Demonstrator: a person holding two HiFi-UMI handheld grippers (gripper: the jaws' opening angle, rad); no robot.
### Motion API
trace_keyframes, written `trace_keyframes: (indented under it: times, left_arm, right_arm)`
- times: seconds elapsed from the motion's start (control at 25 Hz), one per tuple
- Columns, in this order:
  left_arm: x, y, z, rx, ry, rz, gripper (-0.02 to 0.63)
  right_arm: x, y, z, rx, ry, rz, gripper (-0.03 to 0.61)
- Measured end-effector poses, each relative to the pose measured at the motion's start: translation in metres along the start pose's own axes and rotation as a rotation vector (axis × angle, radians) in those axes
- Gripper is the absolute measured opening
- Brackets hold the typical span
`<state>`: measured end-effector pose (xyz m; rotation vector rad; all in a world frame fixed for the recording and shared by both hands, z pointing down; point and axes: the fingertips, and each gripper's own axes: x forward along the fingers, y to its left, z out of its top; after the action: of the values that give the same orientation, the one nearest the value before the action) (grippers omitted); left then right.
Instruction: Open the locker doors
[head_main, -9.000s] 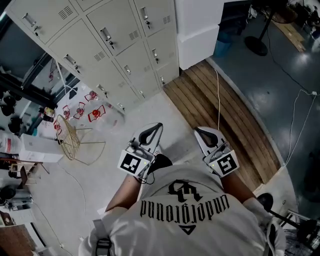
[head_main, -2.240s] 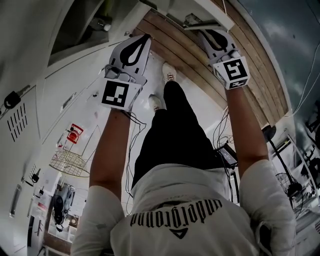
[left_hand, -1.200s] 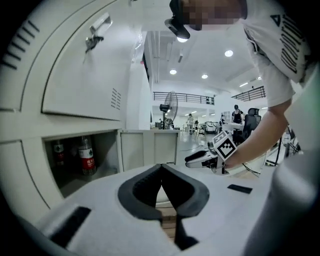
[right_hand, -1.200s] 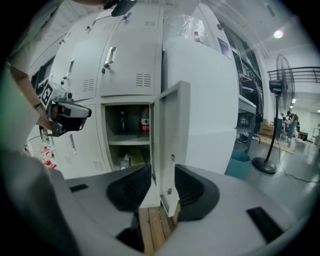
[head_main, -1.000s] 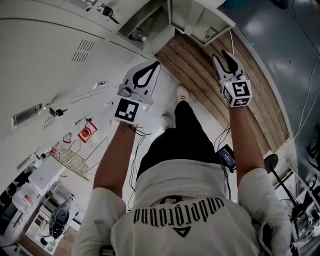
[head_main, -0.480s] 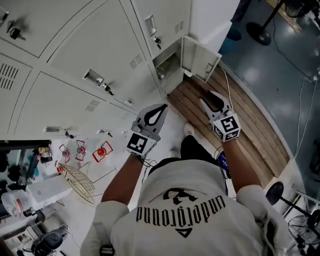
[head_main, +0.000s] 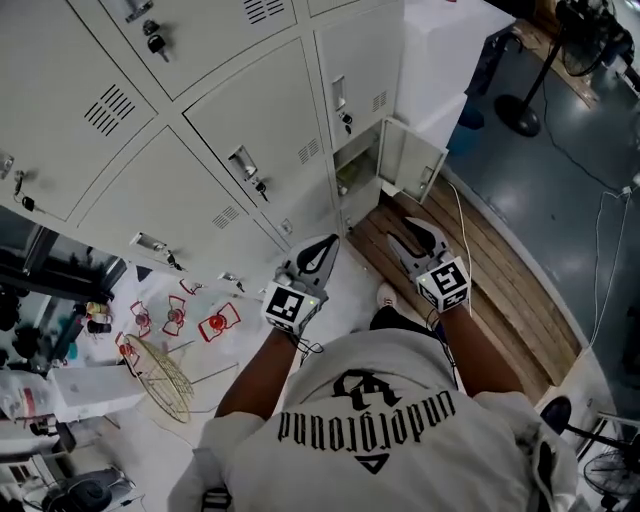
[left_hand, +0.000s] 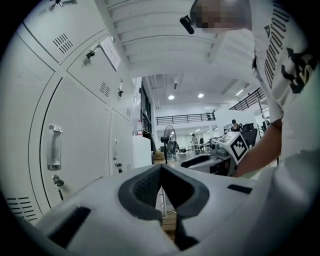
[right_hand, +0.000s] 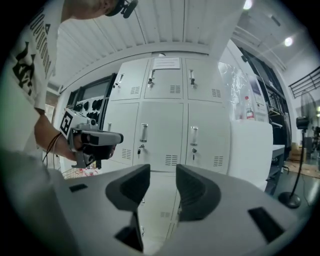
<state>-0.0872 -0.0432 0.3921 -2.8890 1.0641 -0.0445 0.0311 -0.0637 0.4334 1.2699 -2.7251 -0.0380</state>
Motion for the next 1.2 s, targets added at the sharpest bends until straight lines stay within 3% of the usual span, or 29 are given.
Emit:
trace_keyframes:
  times: [0.44, 0.76, 1.0, 1.2]
  left_arm:
    - [0.027, 0.033, 0.019, 0.022, 0.0, 0.074, 0.008]
    - [0.088, 0.088, 0.013, 0.105, 0.015, 0.161, 0.008]
    - [0.134, 0.111, 0.027, 0.028, 0.02, 0.264, 0.008]
    - [0.148, 0.131, 0.021, 0.064, 0.027, 0.321, 0.008]
  right_arm:
    - [0.045, -0.023, 0.04, -0.011, -0.073, 0.099, 0.169]
    - [0.098, -0.086, 0.054, -0.028, -0.105, 0.205, 0.169]
    - [0.128, -0.126, 0.066, -0.033, -0.131, 0.298, 0.169]
    - [0.151, -0.138, 0.069, -0.032, -0.145, 0.364, 0.169]
